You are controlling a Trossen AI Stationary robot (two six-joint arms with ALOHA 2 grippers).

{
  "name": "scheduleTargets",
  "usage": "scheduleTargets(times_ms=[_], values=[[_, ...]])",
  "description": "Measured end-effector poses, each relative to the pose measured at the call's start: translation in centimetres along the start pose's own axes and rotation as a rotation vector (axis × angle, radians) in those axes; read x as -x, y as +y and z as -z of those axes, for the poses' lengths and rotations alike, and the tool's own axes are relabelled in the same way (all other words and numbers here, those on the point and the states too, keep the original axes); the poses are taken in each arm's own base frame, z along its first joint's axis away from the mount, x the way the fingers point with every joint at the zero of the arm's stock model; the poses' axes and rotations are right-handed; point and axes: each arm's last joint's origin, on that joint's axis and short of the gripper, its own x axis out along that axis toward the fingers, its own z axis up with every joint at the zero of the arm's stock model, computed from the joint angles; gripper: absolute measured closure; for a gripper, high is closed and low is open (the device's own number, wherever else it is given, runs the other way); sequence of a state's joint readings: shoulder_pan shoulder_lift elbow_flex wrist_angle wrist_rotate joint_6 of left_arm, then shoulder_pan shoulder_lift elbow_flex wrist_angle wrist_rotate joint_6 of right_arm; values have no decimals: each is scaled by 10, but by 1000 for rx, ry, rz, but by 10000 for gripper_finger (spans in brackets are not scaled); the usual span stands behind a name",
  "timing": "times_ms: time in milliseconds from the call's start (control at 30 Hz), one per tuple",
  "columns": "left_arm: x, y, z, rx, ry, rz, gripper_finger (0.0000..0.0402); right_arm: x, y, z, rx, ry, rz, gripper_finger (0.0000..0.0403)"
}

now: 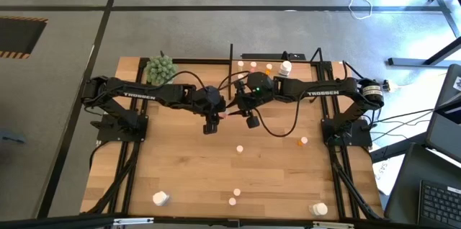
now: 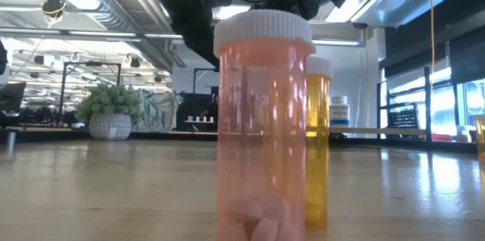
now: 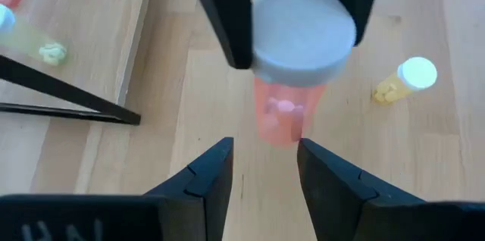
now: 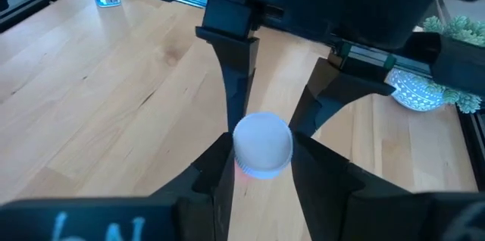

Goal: Pick and place medicine bottles onto shelf by color
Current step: Put the top pink pill bottle on the shelf aligned with the other pink pill bottle

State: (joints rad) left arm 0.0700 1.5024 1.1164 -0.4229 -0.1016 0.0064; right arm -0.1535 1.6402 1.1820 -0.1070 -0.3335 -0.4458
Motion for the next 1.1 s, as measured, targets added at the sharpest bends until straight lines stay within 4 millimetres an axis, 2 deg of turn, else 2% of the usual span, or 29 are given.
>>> scheduleTargets(times_ms=[333,433,633,867,1000,1100], values=[[2,4,5,-4,54,-143,260,3,1,3,-68,54,31,284],[10,7,4,3,36,-172,260,5,0,2,-111,57,39,284],[41,18,2,80,-14,-197,260,15,-3,1,-147,74,87,284],[74,22,-3,107,-131,-197,260,56,-14,-1,-233,126,206,284],[79,22,-2,107,-140,-200,260,80,-21,5,-303,203,300,284],[80,22,-2,106,-141,-200,260,90,-29,13,-374,237,336,284]])
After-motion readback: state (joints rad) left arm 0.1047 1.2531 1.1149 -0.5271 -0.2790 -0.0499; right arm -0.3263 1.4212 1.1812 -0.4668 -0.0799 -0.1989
